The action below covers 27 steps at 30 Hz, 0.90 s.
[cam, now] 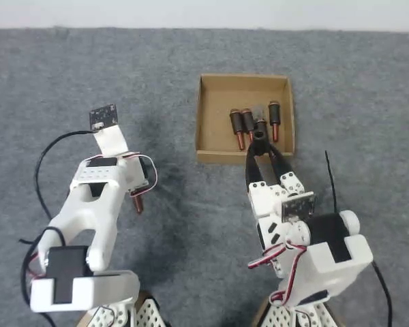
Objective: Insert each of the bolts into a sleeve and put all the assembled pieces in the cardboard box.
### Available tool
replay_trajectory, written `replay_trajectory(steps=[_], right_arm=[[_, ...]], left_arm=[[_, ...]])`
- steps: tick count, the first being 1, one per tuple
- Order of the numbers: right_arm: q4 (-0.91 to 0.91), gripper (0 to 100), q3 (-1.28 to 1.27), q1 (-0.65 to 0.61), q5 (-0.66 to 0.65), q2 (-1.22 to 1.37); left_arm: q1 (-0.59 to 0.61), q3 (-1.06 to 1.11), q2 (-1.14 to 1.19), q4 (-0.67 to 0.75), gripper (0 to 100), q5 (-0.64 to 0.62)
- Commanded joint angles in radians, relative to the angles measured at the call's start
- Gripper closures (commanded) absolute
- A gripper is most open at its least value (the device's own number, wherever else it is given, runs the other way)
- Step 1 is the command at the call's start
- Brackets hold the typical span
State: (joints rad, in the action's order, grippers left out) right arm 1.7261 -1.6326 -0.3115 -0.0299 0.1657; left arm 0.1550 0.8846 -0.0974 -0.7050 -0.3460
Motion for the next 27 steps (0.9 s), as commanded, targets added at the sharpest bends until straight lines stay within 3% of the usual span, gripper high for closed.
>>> replay_trajectory(steps=[1,9,19,27], right_arm=[[0.033,99.2,-0.028,0.019,-0.005,-0.016],[0.030,99.2,-0.025,0.018,0.054,-0.005],[-0.062,99.2,-0.023,0.010,0.054,-0.005],[-0.137,99.2,-0.003,0.002,0.054,-0.005]], left_arm=[[0.002,-0.008,-0.066,0.023,99,0.014],[-0.011,-0.018,-0.068,0.028,99,0.014],[-0.110,-0.025,-0.086,0.210,99,0.012],[-0.215,-0.021,-0.342,0.230,99,0.011]])
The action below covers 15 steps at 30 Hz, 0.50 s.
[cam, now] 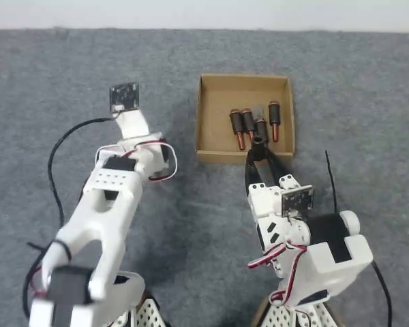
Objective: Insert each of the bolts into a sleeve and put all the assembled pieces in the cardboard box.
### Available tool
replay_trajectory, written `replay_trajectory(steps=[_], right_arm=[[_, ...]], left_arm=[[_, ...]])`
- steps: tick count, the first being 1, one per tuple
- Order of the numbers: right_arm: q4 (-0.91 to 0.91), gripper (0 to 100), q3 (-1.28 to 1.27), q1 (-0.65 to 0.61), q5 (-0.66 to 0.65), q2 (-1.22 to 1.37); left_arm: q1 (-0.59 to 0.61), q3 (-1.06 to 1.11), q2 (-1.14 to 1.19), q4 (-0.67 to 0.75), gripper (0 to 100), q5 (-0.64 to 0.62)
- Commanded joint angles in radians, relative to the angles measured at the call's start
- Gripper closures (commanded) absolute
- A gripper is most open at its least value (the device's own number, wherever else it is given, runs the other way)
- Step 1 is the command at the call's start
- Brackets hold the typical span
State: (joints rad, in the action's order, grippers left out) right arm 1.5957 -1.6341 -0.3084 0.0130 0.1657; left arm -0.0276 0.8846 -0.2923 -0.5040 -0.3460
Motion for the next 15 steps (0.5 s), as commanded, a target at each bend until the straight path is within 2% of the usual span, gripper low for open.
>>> replay_trajectory(steps=[1,6,15], right_arm=[[-0.007,99.2,-0.002,-0.004,0.011,-0.005],[-0.008,99.2,-0.005,-0.027,0.011,-0.005],[-0.013,99.2,-0.008,-0.044,0.009,-0.004]], left_arm=[[-0.048,-0.022,-0.176,0.029,99,0.011],[-0.121,-0.025,-0.279,0.060,99,0.011],[-0.147,0.077,-0.310,0.511,99,0.009]])
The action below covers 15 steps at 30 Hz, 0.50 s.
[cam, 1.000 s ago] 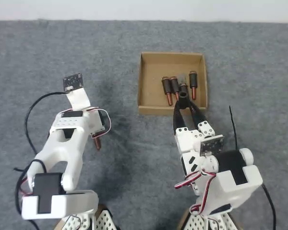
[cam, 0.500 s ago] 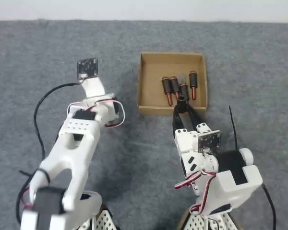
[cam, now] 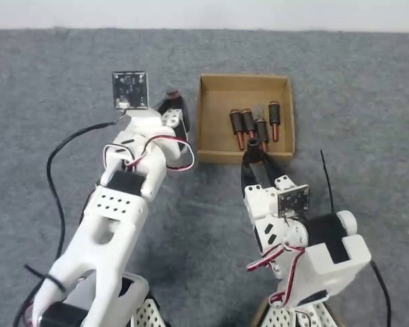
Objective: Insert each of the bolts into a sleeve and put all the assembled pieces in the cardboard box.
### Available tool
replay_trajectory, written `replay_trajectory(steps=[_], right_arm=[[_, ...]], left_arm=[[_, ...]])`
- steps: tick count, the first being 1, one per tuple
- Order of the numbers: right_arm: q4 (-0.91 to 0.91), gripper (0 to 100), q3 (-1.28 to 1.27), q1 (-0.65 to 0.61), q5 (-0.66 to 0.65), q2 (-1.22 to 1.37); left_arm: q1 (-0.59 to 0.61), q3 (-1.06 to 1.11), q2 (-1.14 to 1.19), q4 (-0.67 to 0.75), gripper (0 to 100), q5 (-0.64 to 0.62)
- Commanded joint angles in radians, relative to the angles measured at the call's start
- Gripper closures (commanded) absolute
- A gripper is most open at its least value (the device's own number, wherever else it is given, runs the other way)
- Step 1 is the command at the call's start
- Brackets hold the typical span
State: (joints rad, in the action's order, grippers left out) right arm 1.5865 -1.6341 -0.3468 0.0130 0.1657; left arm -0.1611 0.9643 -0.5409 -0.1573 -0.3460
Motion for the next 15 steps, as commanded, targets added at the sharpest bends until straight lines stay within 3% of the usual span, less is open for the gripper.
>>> replay_trajectory(steps=[1,5,15], right_arm=[[-0.015,99.2,-0.006,-0.005,0.009,-0.004],[-0.035,99.2,-0.005,-0.025,0.009,-0.004],[-0.010,99.2,-0.021,-0.099,0.009,-0.005]], left_arm=[[-0.026,0.008,-0.061,0.204,99,0.009],[-0.104,0.039,-0.068,0.282,99,0.009],[-0.247,0.064,-0.068,0.290,99,0.009]])
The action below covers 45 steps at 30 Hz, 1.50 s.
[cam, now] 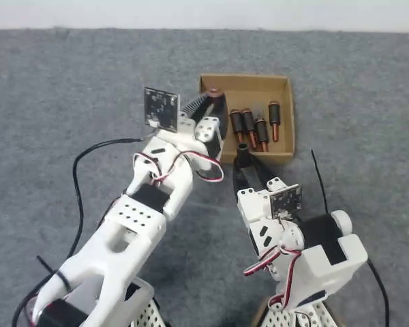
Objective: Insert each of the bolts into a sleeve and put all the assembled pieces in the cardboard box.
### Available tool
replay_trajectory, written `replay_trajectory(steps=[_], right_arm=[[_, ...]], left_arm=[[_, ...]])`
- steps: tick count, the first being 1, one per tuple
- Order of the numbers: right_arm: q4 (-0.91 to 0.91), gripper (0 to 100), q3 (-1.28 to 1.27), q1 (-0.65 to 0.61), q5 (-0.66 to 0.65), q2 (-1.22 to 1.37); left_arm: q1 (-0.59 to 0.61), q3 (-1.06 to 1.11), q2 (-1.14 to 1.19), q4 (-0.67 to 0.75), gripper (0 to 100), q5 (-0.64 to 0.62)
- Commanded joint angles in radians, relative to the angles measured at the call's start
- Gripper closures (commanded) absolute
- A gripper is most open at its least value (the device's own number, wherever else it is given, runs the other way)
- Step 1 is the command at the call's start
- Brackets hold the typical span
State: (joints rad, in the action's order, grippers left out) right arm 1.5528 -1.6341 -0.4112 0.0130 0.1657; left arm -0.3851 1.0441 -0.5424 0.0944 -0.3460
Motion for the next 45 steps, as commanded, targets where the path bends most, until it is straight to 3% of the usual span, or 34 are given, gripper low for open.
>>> replay_trajectory(steps=[1,13,20,25,28,31,45], right_arm=[[0.036,99.2,-0.021,-0.045,0.009,-0.005],[0.050,99.2,-0.014,-0.059,0.009,-0.005],[0.041,99.2,0.032,-0.053,0.011,0.001],[0.059,99.2,0.141,-0.058,-0.005,0.131],[0.193,99.2,0.184,-0.064,-0.080,0.257],[0.211,99.2,0.218,-0.093,-0.107,0.338],[0.211,99.2,0.190,-0.076,-0.104,0.289]], left_arm=[[-0.032,-0.016,-0.066,0.038,99,0.009],[-0.049,-0.015,-0.066,0.028,99,0.008],[-0.043,-0.087,-0.066,-0.138,99,0.003],[-0.041,-0.088,-0.061,-0.137,99,-0.075],[-0.041,-0.088,-0.066,-0.137,99,-0.084],[-0.041,-0.088,-0.066,-0.137,99,-0.084],[0.015,-0.070,-0.057,-0.137,99,-0.086]])
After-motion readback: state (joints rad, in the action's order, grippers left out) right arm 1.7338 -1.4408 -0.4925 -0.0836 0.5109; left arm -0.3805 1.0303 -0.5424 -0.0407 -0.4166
